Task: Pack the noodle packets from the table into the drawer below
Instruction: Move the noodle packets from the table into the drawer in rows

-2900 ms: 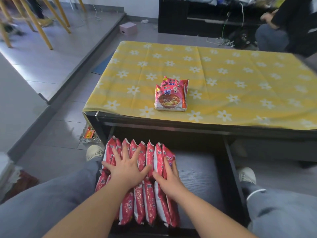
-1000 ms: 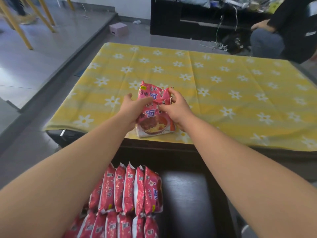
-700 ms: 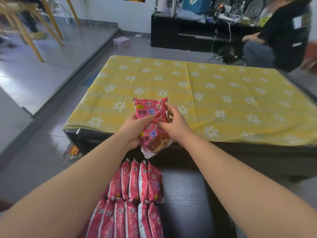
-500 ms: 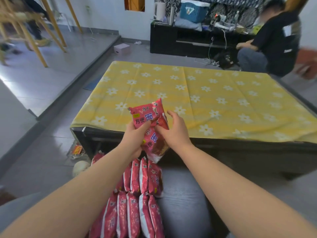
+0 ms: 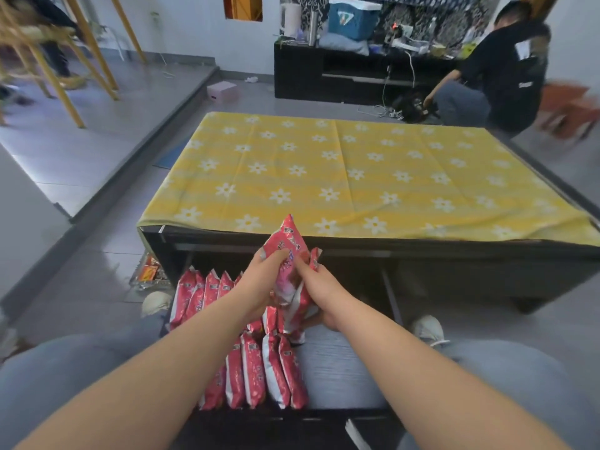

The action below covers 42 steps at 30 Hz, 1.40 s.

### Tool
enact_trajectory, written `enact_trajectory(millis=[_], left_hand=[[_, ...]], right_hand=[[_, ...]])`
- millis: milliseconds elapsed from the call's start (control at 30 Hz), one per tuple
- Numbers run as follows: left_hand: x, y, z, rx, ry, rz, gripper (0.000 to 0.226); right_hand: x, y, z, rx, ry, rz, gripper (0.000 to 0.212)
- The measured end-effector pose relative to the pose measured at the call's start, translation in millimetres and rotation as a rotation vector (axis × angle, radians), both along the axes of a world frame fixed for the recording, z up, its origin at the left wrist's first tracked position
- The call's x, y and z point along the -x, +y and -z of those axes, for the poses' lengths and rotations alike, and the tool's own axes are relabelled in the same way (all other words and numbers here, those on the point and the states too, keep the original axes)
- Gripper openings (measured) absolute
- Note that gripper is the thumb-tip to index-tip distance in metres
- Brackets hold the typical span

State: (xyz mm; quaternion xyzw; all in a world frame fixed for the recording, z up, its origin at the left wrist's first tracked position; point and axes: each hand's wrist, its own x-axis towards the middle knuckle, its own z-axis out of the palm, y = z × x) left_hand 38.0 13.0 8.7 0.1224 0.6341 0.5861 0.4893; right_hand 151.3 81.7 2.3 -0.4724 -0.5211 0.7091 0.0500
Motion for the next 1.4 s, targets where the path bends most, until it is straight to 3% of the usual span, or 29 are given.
enact_trajectory(millis=[200,300,367,533,633,700,833,1000,1100,1167,1300,1400], left_hand=[[6.8,-19.7,27.7,0.095,0.006,-0.048,0.032],[13.3,-25.2,33.8,0.118,0.152,-0.076,0.053],[18.2,-26.8,40.9,0.157,0.255,-0.077,0.059],[17.8,-29.0,51.8,0.179,0.331,-0.071,0.053],[15.6,-29.9,51.6,0.173,0.336,-0.066,0.044],[14.1,-32.4,51.7,0.166,0.284,-0.043,0.04],[11.1,-33.8,54.7,0.197,0.189,-0.014,0.049],[5.4,-33.8,48.5,0.166,0.276,0.085,0.052],[-4.8,-35.5,42.8,0.069,0.277,0.279,0.066],[-10.7,-32.5,39.9,0.032,0.25,0.399,0.076],[-8.4,-28.1,42.1,0.031,0.196,0.468,0.08],[-0.5,-28.1,54.3,0.11,0.415,0.504,0.068]], right_hand=[[-15.3,-2.2,20.0,-0.017,-0.121,-0.009,0.02],[-24.4,-0.4,31.8,-0.318,-0.343,-0.159,0.024],[-29.6,-4.1,45.9,-0.469,-0.542,-0.327,0.043],[-32.2,-27.2,70.1,-0.336,-0.694,-0.602,0.056],[-28.2,-48.7,75.3,-0.064,-0.576,-0.483,0.08],[-25.4,-58.1,79.7,-0.017,-0.492,-0.426,0.092],[-24.1,-51.3,83.3,0.121,-0.4,-0.372,0.092],[-4.6,-15.0,77.4,-0.129,-0.054,0.042,0.077],[6.1,-10.5,61.4,0.027,0.161,0.091,0.065],[7.2,-9.2,54.4,0.058,0.194,0.106,0.059],[8.3,0.5,62.9,-0.024,0.153,0.125,0.08],[11.9,12.6,72.5,-0.098,0.118,0.154,0.074]])
